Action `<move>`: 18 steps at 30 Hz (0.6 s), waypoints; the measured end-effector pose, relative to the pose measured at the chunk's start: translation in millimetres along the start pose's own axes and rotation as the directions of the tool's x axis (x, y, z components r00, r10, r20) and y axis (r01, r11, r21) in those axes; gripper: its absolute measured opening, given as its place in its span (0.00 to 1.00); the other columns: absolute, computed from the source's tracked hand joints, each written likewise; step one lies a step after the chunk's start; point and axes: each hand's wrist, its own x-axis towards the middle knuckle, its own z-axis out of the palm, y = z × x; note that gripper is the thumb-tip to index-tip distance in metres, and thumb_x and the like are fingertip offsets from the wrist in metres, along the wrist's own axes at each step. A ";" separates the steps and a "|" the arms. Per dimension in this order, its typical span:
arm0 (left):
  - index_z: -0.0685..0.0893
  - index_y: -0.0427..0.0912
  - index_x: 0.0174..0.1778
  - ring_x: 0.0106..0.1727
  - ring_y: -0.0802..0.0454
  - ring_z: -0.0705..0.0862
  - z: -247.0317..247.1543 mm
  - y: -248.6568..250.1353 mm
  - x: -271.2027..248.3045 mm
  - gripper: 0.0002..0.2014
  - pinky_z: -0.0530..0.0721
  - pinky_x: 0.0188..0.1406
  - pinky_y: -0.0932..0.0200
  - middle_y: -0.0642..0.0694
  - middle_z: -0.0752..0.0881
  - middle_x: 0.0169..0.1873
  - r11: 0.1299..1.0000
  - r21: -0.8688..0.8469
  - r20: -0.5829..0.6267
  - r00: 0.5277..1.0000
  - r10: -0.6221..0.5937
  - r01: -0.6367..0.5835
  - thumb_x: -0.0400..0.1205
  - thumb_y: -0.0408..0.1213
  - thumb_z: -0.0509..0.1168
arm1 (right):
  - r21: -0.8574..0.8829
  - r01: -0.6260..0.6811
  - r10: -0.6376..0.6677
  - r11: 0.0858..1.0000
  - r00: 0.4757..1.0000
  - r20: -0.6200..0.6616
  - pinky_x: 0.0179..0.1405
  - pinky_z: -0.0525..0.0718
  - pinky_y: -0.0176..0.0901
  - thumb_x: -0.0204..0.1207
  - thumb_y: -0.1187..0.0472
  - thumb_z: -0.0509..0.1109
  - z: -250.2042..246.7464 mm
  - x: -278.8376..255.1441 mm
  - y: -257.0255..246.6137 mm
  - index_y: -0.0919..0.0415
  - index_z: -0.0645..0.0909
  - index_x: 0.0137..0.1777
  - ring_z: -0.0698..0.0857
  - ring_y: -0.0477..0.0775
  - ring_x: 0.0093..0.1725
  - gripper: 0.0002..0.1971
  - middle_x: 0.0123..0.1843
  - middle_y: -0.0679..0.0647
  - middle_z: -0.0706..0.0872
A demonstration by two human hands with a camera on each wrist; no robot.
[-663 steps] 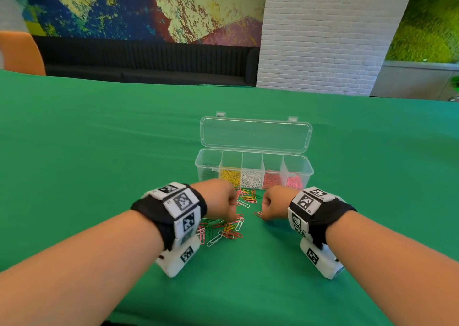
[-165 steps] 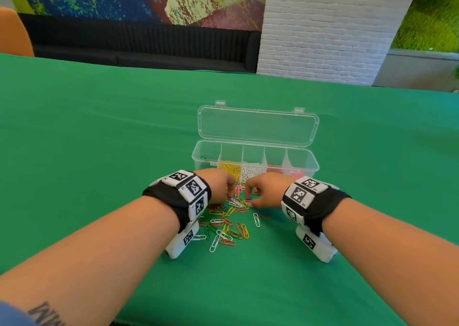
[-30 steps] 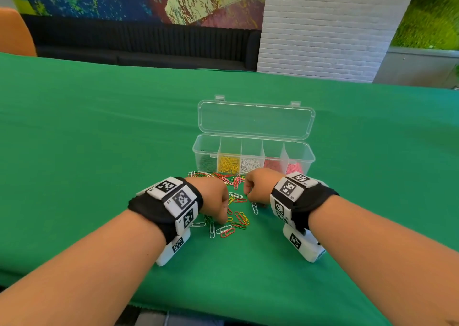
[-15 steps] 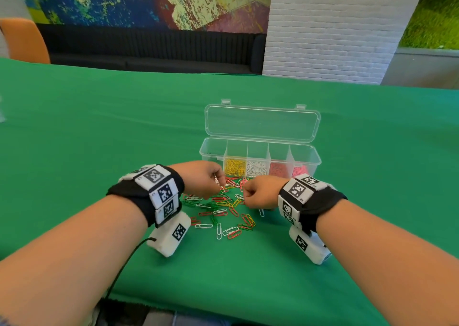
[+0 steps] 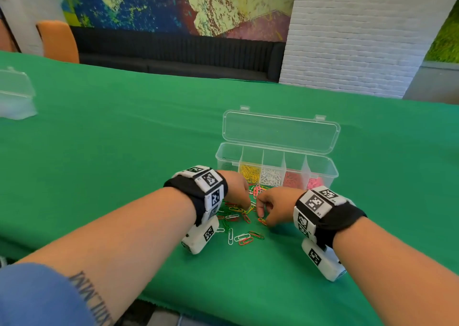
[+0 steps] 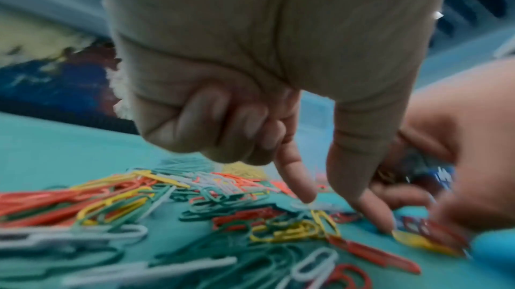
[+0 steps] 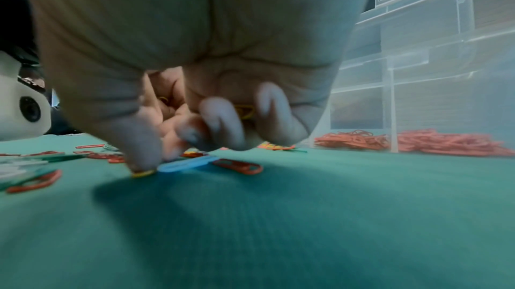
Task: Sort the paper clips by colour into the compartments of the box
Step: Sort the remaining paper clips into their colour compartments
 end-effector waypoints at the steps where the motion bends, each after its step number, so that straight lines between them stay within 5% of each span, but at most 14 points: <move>1: 0.84 0.43 0.49 0.42 0.47 0.79 2.5 2.9 2.4 0.09 0.79 0.42 0.59 0.45 0.82 0.43 1.000 0.024 -0.006 1.000 0.003 -0.003 0.78 0.44 0.66 | -0.013 0.000 0.000 1.000 1.000 -0.006 0.29 0.70 0.30 0.71 0.63 0.70 -0.7 0.4 0.4 0.51 0.77 0.45 0.70 0.39 0.29 0.07 0.30 0.42 0.73; 5: 0.80 0.43 0.44 0.38 0.48 0.76 6.1 9.0 12.2 0.09 0.72 0.29 0.63 0.46 0.80 0.39 0.998 0.068 -0.026 1.000 -0.009 0.010 0.76 0.44 0.70 | -0.011 -0.001 0.001 1.000 1.000 -0.011 0.29 0.71 0.30 0.71 0.63 0.70 -2.2 1.2 1.4 0.52 0.78 0.44 0.71 0.38 0.29 0.06 0.30 0.42 0.74; 18: 0.87 0.39 0.50 0.42 0.49 0.79 6.6 6.5 17.7 0.15 0.81 0.45 0.56 0.47 0.82 0.40 0.999 0.048 0.016 1.000 0.017 -0.018 0.75 0.46 0.72 | 0.057 -0.008 0.005 0.998 0.999 0.041 0.33 0.75 0.30 0.72 0.57 0.75 -2.3 3.5 7.7 0.51 0.79 0.34 0.76 0.38 0.31 0.08 0.30 0.42 0.80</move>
